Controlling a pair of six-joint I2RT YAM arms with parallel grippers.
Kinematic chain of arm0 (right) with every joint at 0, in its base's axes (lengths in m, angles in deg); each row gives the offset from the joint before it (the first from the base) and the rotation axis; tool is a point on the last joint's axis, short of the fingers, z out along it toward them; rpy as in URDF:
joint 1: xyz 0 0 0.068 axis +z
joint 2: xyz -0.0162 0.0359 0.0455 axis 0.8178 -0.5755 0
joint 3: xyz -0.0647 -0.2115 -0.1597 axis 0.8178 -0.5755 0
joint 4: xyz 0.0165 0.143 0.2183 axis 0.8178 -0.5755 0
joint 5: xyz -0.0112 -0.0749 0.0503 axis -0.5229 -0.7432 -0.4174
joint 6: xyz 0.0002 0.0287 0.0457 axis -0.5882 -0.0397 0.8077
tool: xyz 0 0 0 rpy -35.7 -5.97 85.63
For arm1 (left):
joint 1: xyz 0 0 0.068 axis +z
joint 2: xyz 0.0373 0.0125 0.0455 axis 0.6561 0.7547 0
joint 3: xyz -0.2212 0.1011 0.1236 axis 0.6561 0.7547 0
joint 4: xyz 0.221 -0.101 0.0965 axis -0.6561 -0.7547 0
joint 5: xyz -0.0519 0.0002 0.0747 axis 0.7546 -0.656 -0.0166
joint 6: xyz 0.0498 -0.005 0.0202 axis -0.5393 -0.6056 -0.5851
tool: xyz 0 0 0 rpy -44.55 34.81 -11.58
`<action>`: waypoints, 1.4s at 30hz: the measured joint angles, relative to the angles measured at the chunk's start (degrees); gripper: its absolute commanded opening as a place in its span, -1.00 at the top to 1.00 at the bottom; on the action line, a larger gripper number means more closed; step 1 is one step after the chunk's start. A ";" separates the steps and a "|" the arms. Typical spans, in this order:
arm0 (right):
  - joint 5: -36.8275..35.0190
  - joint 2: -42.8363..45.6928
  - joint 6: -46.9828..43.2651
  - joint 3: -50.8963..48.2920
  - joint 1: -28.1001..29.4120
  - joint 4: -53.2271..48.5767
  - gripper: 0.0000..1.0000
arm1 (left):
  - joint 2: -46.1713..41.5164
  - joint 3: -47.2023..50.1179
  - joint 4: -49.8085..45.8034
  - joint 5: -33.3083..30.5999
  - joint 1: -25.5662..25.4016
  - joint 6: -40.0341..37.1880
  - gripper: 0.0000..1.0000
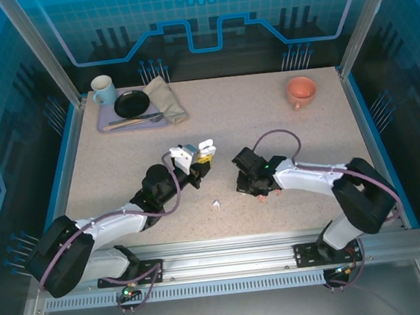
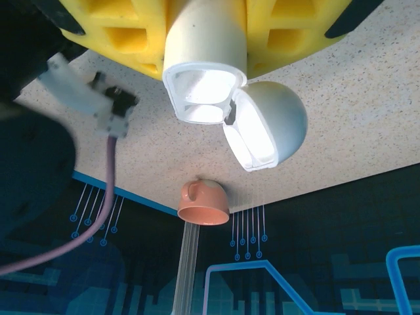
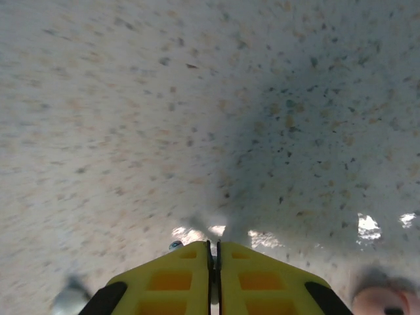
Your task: Insert wireless bluetooth earbuds into charging case
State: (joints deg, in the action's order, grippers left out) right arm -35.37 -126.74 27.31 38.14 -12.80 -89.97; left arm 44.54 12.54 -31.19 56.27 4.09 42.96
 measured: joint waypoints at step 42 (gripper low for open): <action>4.33 3.15 -10.34 6.80 -0.85 5.51 -0.27 | -5.62 0.70 -2.45 -1.29 2.32 -2.40 1.00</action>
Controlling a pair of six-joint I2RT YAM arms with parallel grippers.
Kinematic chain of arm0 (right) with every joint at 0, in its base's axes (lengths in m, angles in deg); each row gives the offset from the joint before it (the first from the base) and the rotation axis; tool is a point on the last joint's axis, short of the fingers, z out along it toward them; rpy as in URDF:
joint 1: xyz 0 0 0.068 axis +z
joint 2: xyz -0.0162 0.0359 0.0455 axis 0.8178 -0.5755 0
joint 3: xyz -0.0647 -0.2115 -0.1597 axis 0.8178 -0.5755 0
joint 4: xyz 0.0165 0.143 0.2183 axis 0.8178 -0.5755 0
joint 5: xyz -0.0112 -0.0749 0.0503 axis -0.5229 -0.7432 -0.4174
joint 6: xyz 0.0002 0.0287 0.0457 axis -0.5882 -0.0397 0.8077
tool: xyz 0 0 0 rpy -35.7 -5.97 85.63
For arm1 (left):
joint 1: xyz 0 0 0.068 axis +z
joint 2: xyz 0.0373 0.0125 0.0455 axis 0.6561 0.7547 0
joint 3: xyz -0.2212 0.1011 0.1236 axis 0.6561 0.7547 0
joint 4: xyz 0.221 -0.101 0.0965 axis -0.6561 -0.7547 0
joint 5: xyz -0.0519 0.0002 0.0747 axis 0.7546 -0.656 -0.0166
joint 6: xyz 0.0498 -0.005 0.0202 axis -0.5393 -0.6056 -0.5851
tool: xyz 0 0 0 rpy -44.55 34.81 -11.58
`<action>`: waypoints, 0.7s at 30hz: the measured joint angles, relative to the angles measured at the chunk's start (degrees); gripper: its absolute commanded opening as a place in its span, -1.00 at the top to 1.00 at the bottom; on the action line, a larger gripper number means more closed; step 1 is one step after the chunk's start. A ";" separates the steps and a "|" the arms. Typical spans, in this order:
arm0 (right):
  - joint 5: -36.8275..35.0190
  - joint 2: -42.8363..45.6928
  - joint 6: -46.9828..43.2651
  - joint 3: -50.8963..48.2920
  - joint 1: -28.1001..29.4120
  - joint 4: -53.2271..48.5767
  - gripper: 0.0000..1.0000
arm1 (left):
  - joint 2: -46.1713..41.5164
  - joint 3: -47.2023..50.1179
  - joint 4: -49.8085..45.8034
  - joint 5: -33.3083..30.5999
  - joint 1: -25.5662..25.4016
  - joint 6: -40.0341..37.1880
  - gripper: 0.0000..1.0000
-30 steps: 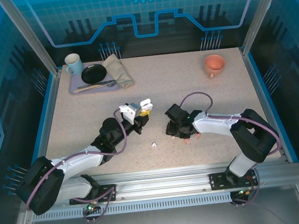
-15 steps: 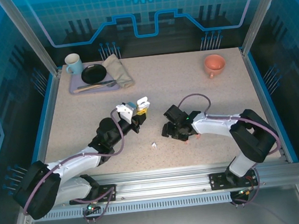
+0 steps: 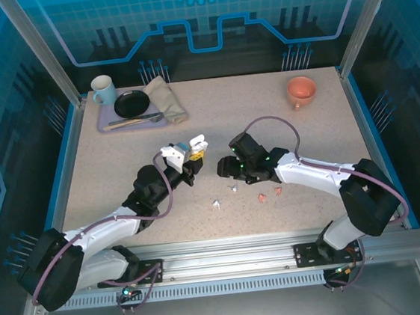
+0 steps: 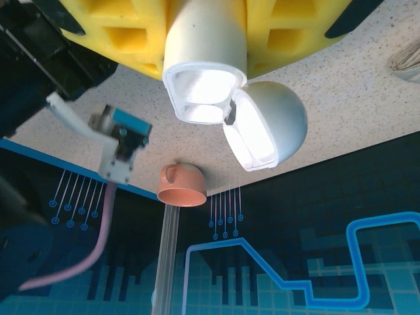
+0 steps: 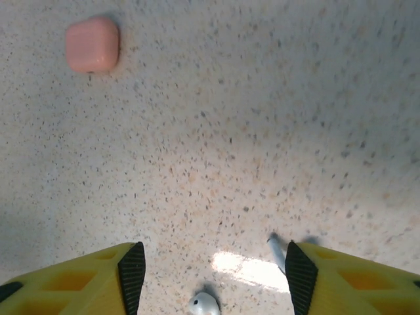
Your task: Insert wireless bluetooth earbuds into charging case
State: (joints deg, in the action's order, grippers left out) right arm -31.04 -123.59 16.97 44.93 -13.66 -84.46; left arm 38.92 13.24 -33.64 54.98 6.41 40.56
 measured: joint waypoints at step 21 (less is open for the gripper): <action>-4.20 -12.13 -30.34 2.67 4.02 -11.52 -0.20 | -1.86 0.00 -2.78 0.02 0.50 -0.15 1.00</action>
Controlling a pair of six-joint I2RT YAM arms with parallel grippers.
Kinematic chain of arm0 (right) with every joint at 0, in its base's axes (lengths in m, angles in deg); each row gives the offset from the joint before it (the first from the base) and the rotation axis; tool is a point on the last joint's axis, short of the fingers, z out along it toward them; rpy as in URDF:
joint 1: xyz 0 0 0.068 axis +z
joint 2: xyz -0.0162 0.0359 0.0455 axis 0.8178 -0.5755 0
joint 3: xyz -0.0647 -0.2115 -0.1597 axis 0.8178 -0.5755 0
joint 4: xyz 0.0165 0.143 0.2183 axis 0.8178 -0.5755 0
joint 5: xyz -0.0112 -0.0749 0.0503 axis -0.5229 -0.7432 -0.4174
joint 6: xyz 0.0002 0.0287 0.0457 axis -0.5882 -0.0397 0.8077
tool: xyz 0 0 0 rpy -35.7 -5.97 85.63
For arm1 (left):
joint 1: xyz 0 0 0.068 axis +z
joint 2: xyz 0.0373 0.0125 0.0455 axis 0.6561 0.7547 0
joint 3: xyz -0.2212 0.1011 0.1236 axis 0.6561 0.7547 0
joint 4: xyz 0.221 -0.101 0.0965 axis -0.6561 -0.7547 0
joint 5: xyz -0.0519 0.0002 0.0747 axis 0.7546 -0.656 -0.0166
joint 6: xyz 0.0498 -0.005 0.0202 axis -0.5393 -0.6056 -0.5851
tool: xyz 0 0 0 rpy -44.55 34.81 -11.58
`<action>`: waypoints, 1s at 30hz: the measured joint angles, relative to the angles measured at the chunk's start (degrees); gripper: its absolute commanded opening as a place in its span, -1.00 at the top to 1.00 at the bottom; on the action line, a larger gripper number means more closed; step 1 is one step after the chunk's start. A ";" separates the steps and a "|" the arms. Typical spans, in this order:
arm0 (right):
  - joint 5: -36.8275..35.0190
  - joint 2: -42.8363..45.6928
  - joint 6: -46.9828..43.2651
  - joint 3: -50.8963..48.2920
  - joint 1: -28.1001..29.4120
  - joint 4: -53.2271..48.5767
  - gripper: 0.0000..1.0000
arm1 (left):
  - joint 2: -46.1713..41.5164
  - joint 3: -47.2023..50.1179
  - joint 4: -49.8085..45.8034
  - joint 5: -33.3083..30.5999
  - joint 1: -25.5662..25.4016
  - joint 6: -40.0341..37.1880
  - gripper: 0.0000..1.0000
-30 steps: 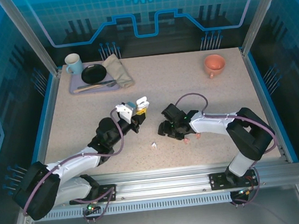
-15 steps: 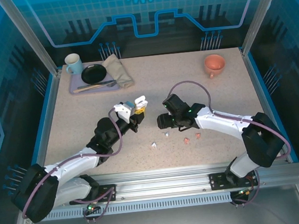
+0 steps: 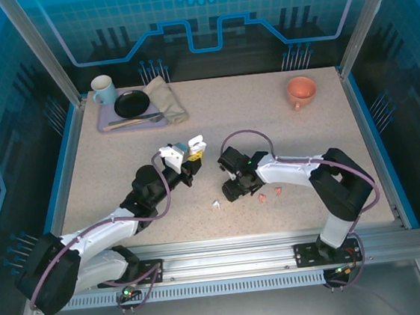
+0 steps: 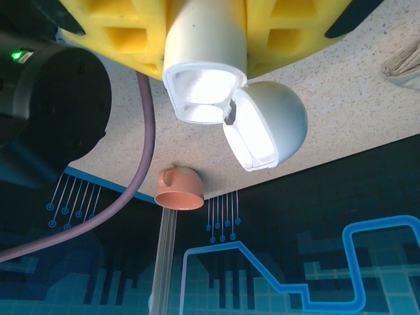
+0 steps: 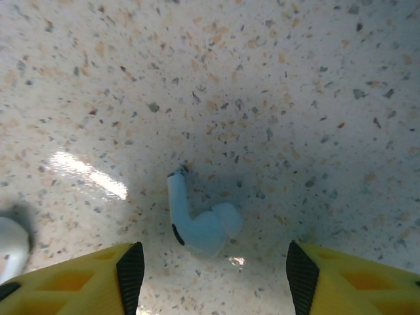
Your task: Insert wireless bluetooth earbuds into charging case
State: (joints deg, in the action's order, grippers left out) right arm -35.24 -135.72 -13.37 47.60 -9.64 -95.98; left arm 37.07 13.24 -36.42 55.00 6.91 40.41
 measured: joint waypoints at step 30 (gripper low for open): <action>14.38 0.79 13.99 -2.82 -9.81 4.46 0.56 | 0.00 0.00 -0.11 0.04 0.66 0.02 1.00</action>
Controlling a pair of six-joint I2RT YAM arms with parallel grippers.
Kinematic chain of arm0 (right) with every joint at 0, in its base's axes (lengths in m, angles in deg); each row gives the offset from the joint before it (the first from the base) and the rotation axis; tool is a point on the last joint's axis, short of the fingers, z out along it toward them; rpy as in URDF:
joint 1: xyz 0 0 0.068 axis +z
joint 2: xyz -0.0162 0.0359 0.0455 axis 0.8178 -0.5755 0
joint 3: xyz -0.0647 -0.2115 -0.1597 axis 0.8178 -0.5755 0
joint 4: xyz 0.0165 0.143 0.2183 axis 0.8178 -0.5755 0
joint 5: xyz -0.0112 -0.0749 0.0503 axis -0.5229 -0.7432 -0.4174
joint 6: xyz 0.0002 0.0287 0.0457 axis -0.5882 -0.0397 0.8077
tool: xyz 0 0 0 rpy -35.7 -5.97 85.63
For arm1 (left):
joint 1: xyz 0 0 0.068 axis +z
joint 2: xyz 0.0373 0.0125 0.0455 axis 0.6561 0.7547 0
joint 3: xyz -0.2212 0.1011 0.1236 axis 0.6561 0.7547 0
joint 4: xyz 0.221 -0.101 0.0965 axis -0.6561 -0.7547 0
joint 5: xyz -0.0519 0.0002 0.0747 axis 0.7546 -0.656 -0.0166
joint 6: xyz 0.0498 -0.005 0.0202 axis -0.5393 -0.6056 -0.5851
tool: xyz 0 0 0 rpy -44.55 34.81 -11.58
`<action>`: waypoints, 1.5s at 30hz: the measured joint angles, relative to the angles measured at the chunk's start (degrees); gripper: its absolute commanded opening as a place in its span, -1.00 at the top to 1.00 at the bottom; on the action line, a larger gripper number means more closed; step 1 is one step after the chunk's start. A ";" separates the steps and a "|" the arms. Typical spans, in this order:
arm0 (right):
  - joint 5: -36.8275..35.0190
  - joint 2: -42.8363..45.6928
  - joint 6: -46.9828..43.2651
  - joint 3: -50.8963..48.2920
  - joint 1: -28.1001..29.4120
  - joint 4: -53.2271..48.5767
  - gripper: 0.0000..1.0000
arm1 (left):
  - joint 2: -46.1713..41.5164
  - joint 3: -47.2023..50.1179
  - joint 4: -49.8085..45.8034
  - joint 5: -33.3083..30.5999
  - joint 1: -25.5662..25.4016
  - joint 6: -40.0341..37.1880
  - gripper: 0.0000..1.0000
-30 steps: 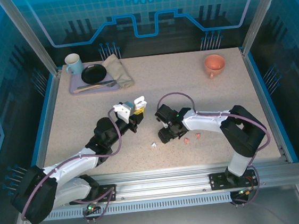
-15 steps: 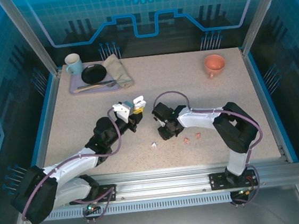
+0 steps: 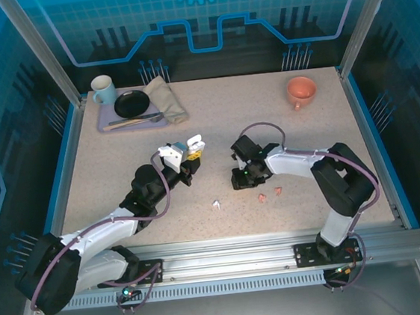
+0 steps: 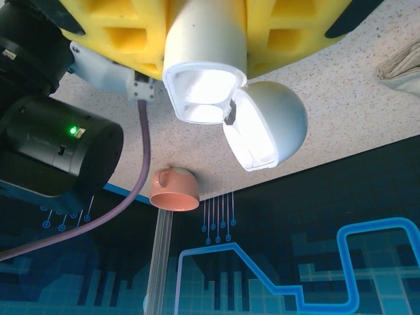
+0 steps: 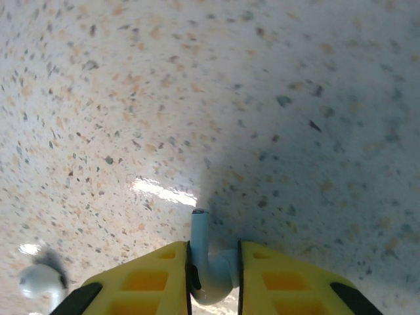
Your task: Insert wireless bluetooth earbuds into charging case
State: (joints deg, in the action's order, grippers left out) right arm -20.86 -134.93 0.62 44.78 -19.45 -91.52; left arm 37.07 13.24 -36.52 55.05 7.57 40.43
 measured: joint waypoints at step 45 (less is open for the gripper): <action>2.21 6.78 -0.76 8.90 -2.80 -9.49 -0.17 | 0.39 -0.02 0.15 0.48 0.02 0.22 1.00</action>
State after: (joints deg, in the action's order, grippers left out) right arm -18.65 -128.16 -0.14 53.68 -22.25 -101.01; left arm 37.46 13.22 -36.37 55.53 7.59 40.65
